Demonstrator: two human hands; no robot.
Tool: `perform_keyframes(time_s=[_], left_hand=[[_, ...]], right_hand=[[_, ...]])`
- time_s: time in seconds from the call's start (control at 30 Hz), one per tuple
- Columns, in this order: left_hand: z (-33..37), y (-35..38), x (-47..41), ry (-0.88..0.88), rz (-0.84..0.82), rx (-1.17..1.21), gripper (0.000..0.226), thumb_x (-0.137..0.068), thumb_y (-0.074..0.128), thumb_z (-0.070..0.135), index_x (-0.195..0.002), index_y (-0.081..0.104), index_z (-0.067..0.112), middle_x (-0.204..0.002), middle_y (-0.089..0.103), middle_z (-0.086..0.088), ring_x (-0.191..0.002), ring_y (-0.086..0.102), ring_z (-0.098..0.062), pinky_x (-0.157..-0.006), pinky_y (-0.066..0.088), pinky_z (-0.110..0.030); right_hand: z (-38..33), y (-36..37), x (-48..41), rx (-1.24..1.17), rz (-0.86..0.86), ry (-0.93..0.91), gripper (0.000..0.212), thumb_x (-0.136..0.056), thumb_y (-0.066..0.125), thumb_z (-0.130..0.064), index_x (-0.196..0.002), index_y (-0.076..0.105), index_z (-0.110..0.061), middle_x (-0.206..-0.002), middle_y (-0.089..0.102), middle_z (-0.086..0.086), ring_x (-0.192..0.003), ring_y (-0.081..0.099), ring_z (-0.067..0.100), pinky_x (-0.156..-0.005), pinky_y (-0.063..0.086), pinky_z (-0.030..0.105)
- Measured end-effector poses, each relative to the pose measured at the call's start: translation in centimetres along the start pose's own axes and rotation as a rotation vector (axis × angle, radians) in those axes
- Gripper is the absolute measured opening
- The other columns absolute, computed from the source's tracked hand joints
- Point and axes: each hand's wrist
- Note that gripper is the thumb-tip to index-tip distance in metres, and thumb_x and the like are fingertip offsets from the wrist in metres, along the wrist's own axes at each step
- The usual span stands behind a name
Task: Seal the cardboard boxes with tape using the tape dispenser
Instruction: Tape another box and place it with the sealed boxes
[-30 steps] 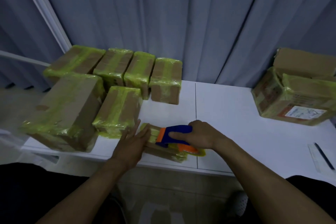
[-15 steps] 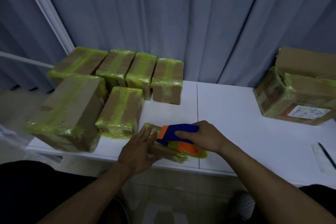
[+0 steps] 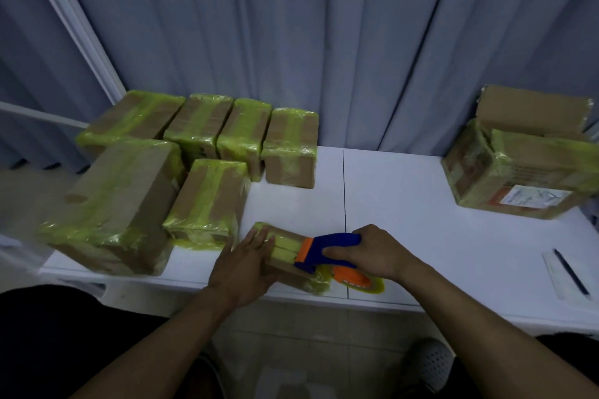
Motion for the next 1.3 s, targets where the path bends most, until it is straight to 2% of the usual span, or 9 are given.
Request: perform_keyframes(time_s=[0.17, 0.4, 0.6, 0.83, 0.9, 0.97, 1.03, 1.17, 1.3], left_hand=[[0.7, 1.2, -0.2, 0.194, 0.164, 0.114, 0.094, -0.080, 0.056, 0.072, -0.155, 0.031, 0.021, -0.164, 0.017, 0.003, -0.151, 0.017, -0.019, -0.119, 0.026, -0.048], [1.7, 2.3, -0.4, 0.140, 0.090, 0.019, 0.104, -0.078, 0.038, 0.084, -0.157, 0.022, 0.019, -0.165, 0.013, 0.000, -0.153, 0.008, -0.019, -0.121, 0.007, -0.033], [2.0, 2.0, -0.6, 0.139, 0.070, 0.006, 0.108, -0.076, 0.025, 0.091, -0.157, 0.021, 0.020, -0.165, 0.013, 0.001, -0.153, 0.008, -0.018, -0.120, 0.007, -0.032], [2.1, 1.9, -0.8, 0.130, 0.059, 0.034, 0.103, -0.081, 0.047, 0.082, -0.158, 0.016, 0.021, -0.163, 0.002, 0.008, -0.152, 0.003, -0.014, -0.118, -0.002, -0.028], [1.8, 2.0, -0.9, 0.155, 0.061, 0.032, 0.092, -0.088, 0.054, 0.067, -0.158, 0.015, 0.022, -0.161, -0.001, 0.009, -0.152, 0.004, -0.015, -0.118, 0.001, -0.029], [1.2, 2.0, -1.2, 0.194, 0.058, 0.013, 0.077, -0.094, 0.062, 0.029, -0.157, 0.017, 0.025, -0.159, -0.001, 0.010, -0.152, 0.010, -0.018, -0.122, 0.007, -0.033], [0.7, 2.0, -1.4, 0.197, 0.076, -0.010, 0.080, -0.087, 0.067, 0.006, -0.155, 0.029, 0.024, -0.160, 0.012, 0.007, -0.150, 0.023, -0.023, -0.120, 0.015, -0.037], [0.6, 1.4, -2.2, 0.170, 0.133, -0.196, 0.084, -0.062, 0.089, 0.008, -0.139, 0.056, 0.017, -0.148, 0.050, -0.004, -0.132, 0.052, -0.030, -0.110, 0.033, -0.050], [-0.6, 1.3, -2.7, 0.085, 0.184, -0.132, 0.087, -0.062, 0.086, 0.001, -0.141, 0.053, 0.019, -0.154, 0.040, -0.002, -0.134, 0.048, -0.037, -0.118, 0.016, -0.050]], right_hand=[[0.1, 0.2, -0.2, -0.025, 0.002, -0.003, 0.051, -0.074, 0.080, -0.062, -0.077, 0.069, -0.012, -0.068, 0.070, 0.002, -0.058, 0.063, 0.010, -0.057, 0.045, 0.023], [0.7, 0.2, 0.8, -0.070, -0.006, 0.012, 0.044, -0.078, 0.079, -0.058, -0.076, 0.069, -0.015, -0.067, 0.069, -0.003, -0.057, 0.062, 0.005, -0.057, 0.045, 0.020], [0.7, -1.1, 2.2, -0.098, 0.021, -0.036, 0.044, -0.080, 0.077, -0.060, -0.088, 0.075, -0.017, -0.079, 0.076, -0.001, -0.070, 0.072, 0.011, -0.063, 0.052, 0.022], [2.8, -3.4, 3.9, -0.140, 0.028, 0.017, 0.042, -0.079, 0.080, -0.055, -0.089, 0.077, -0.013, -0.080, 0.077, 0.001, -0.072, 0.073, 0.014, -0.068, 0.053, 0.025], [3.3, -2.8, 3.6, -0.120, 0.016, 0.034, 0.041, -0.079, 0.080, -0.055, -0.087, 0.076, -0.016, -0.077, 0.077, -0.001, -0.070, 0.072, 0.011, -0.066, 0.053, 0.024], [3.5, -2.5, 3.3, -0.111, 0.018, 0.049, 0.040, -0.078, 0.081, -0.056, -0.086, 0.075, -0.018, -0.076, 0.076, -0.003, -0.069, 0.071, 0.011, -0.065, 0.053, 0.024], [3.4, -2.4, 3.0, -0.110, 0.014, 0.045, 0.041, -0.078, 0.081, -0.056, -0.085, 0.075, -0.016, -0.074, 0.075, -0.003, -0.066, 0.070, 0.009, -0.063, 0.051, 0.023], [3.1, -1.1, 2.3, -0.093, 0.024, 0.025, 0.047, -0.076, 0.081, -0.061, -0.086, 0.075, -0.016, -0.077, 0.076, 0.000, -0.068, 0.071, 0.010, -0.064, 0.053, 0.025], [2.2, -0.3, 1.2, -0.108, 0.039, 0.022, 0.050, -0.075, 0.081, -0.060, -0.083, 0.074, -0.012, -0.076, 0.075, 0.001, -0.066, 0.069, 0.012, -0.060, 0.050, 0.023]])
Point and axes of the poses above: each hand's wrist, its own x-axis away from the middle knuckle, its own y-axis out of the palm, z = x × y
